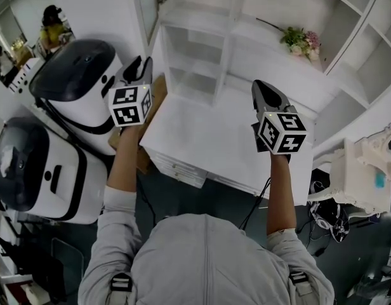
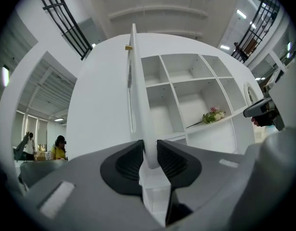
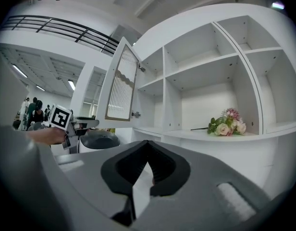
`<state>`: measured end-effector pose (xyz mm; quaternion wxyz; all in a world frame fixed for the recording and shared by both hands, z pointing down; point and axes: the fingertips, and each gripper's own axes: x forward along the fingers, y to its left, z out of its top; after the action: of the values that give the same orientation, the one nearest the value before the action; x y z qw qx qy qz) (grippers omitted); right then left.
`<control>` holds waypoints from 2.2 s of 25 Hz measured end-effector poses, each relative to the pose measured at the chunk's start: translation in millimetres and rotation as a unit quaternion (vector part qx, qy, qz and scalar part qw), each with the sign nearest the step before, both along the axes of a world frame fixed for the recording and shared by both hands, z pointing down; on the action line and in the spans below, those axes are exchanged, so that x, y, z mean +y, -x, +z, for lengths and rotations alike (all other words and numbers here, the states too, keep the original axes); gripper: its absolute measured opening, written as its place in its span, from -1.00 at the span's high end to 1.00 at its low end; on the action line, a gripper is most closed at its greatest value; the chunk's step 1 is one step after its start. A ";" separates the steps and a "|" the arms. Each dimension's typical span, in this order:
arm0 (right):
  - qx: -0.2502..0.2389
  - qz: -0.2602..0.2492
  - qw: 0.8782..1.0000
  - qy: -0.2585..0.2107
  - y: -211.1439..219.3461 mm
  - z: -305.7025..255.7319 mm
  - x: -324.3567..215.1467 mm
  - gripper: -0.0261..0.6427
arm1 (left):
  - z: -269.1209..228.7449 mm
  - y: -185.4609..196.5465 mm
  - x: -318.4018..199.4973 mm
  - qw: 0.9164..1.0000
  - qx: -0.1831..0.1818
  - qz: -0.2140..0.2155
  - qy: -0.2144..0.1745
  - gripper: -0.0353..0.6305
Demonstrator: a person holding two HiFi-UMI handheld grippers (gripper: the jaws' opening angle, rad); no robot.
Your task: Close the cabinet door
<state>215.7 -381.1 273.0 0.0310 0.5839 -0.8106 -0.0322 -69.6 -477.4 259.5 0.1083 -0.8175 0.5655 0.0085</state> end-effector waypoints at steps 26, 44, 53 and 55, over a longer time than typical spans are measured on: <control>0.002 0.062 0.998 0.001 -58.7 4.4 -10.3 0.91 | -7.8 -165.8 -58.1 0.998 0.021 0.025 -0.046 0.34; -0.023 0.092 0.995 0.011 -97.9 11.5 -38.6 0.91 | -13.1 -214.1 -97.6 0.995 0.024 0.090 -0.039 0.37; -0.023 0.101 0.995 0.016 -98.7 16.5 -53.3 0.91 | -13.4 -229.4 -118.7 0.991 0.014 0.135 -0.010 0.42; -0.023 0.103 0.994 0.018 -99.0 17.5 -56.0 0.91 | -13.4 -232.3 -123.6 0.990 0.013 0.137 -0.007 0.43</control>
<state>314.8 -437.0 290.6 0.0259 0.6643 -0.7471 -0.0012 162.7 -601.0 246.1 0.1043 -0.8866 0.4490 0.0373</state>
